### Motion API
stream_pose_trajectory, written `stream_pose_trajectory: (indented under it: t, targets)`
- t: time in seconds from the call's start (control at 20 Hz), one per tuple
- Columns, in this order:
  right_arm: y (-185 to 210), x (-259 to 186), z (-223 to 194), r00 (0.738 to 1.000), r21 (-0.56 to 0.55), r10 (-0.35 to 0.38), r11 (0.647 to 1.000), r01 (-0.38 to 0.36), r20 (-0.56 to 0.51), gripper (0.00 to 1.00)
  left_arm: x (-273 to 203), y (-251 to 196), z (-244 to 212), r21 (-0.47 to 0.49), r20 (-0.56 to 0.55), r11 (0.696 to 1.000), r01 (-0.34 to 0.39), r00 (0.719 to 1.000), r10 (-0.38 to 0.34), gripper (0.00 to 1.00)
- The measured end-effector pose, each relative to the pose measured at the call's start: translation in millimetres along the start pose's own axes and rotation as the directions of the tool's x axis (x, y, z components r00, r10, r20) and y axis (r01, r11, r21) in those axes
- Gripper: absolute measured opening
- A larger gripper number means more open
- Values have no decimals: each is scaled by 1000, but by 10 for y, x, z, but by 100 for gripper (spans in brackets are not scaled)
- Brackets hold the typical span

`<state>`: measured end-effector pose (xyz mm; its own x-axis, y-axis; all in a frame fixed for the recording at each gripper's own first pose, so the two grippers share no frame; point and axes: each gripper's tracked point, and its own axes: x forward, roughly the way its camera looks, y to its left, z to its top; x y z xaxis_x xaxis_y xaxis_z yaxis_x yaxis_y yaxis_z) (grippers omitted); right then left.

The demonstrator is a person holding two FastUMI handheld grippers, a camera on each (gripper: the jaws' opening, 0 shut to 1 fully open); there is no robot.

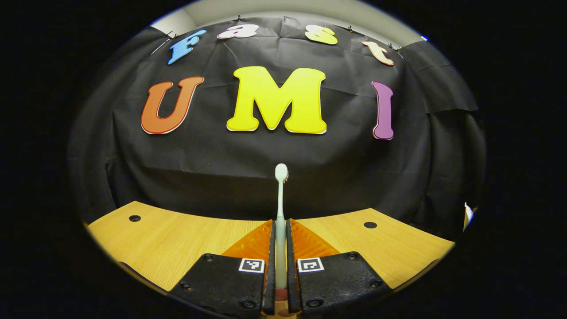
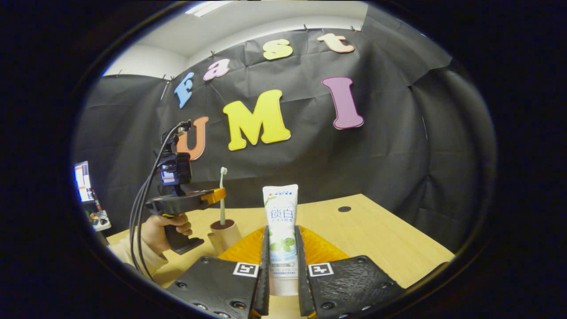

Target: Put the toothbrush and toothpaste on the desktop into the cup, then pick up the cup and place it on the coaster on the desktop.

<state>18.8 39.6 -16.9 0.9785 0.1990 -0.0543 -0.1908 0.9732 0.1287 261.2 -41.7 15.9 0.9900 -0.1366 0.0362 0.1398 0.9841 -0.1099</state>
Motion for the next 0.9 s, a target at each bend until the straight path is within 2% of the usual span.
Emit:
stream_pose_trajectory:
  t: [0.25,0.35,0.4,0.45,0.55,0.6,0.7,0.8,0.9]
  targets:
    - [-6,-12,-24,1000,-4,-4,1000,4,-14,26,-30,56,-44,18,-23,1000,-16,1000,17,13]
    - [2,-23,-30,1000,-7,-1,1000,0,-15,26,-64,45,-120,-7,-50,1000,5,999,-5,14]
    - [19,-23,-39,1000,-8,0,1000,0,-17,26,-113,111,-104,-19,-44,1000,-11,999,10,33]
    - [31,-27,-37,1000,-16,5,1000,-5,-14,26,-157,192,-127,-11,-58,999,-37,998,36,44]
    - [81,-18,-34,1000,-12,24,1000,-24,-10,26,-288,225,-141,-2,-73,1000,-30,997,30,65]
    - [116,-11,-31,999,-3,32,999,-32,-9,27,-359,259,-110,4,-67,999,-32,997,32,85]
    - [193,32,-51,999,-1,47,999,-47,-23,27,-523,295,-120,4,-61,1000,-20,998,20,85]
    - [256,56,-49,997,-17,67,998,-68,-36,27,-732,466,-15,4,-13,999,-43,999,43,100]
    - [402,122,-27,994,3,97,995,-97,-47,26,-962,681,16,7,-3,998,-69,998,69,100]
